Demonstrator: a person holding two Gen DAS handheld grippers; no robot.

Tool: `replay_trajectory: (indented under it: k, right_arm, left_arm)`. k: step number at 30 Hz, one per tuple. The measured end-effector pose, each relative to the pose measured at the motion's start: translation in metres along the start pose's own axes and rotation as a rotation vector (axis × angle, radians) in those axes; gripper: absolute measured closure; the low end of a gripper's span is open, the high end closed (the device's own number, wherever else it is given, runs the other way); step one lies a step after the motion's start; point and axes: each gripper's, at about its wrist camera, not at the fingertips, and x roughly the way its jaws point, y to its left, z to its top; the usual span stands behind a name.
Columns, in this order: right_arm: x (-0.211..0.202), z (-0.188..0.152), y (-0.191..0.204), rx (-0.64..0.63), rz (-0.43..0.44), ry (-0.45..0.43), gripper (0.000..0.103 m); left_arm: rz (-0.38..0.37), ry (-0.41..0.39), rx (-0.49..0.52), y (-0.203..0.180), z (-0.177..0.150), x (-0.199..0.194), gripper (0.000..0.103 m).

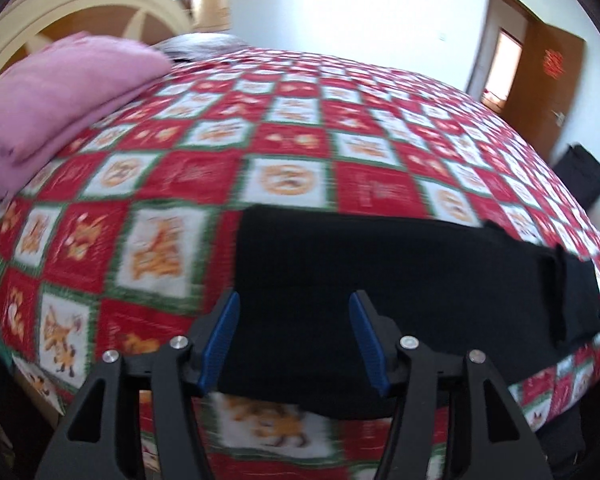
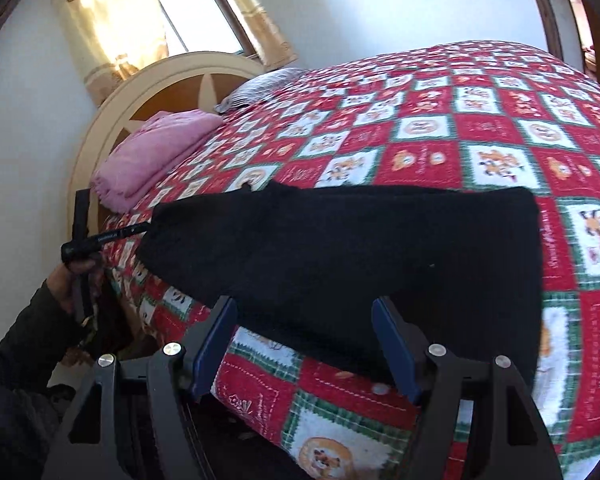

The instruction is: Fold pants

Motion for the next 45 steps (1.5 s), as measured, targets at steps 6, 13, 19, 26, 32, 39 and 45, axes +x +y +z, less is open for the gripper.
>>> replay_trajectory:
  k: [6,13,19,26,32,39,45]
  right_arm:
    - [0.005,-0.006,0.008,-0.029,0.031,-0.003,0.032]
    - [0.011,-0.011,0.01,-0.038,0.028,0.015,0.032]
    - [0.014,-0.014,0.014,-0.045,0.032,0.025,0.032]
    - [0.019,-0.017,0.016,-0.05,0.029,0.04,0.032]
    - [0.022,-0.021,0.023,-0.072,0.033,0.052,0.032]
    - [0.018,-0.02,0.026,-0.092,0.022,0.029,0.032]
    - [0.008,-0.015,0.016,-0.051,0.001,-0.021,0.032]
  left_arm:
    - [-0.027,0.014,-0.083,0.021,-0.001,0.025,0.043]
    - [-0.096,0.002,-0.116,0.019,-0.008,0.027,0.046]
    - [-0.109,-0.017,-0.117,0.024,-0.009,0.03,0.044]
    - [-0.205,0.005,-0.14,0.035,-0.006,0.034,0.048]
    - [-0.253,0.001,-0.199,0.046,-0.007,0.034,0.065]
    - [-0.293,-0.066,-0.187,0.034,-0.002,0.001,0.086]
    - [-0.421,-0.15,-0.182,0.01,0.016,-0.043,0.086]
